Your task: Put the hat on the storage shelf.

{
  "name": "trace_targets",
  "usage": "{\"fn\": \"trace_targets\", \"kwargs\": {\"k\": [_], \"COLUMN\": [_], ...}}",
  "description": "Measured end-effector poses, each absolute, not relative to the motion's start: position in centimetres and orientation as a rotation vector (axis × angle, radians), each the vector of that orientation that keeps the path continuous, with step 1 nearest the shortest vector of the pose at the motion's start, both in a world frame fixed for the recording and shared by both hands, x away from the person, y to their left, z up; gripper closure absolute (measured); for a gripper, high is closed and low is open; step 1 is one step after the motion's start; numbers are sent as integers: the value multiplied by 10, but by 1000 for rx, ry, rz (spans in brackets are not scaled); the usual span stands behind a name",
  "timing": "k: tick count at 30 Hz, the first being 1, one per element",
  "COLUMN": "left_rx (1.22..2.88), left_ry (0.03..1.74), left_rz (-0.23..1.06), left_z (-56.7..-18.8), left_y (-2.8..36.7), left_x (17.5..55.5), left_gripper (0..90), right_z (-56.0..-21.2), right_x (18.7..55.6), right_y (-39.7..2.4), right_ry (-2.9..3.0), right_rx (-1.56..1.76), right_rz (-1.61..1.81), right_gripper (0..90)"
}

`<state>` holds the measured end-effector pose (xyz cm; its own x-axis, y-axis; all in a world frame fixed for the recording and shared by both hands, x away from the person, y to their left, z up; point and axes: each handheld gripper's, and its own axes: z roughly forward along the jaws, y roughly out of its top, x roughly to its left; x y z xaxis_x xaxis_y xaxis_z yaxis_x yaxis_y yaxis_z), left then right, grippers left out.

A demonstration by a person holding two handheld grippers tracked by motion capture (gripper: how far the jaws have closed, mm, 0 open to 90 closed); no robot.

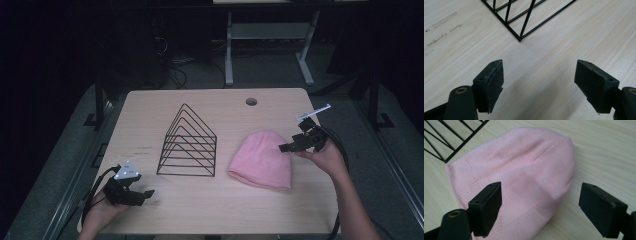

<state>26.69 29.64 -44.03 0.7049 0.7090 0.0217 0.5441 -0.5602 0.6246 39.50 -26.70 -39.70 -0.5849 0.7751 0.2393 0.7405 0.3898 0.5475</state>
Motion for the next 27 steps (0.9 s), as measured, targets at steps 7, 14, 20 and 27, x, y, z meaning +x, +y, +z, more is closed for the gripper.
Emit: {"fn": "trace_targets", "kwargs": {"k": [7,14,20,27], "left_rx": [2313,2296,2308,2313], "left_ry": [954,969,967,969], "left_rz": [360,361,368,375], "left_z": [-441,-441,-441,-441], "left_y": [298,300,299,300], "left_x": [267,267,267,267], "left_gripper": [235,235,235,235], "right_z": [-405,-410,-413,-423], "right_x": [412,428,439,450], "right_y": [-261,-261,-253,-248], "right_ry": [2590,2580,2596,2603], "right_rx": [1430,1497,1512,1563], "right_rz": [919,911,875,814], "right_gripper": [198,210,225,258]}}
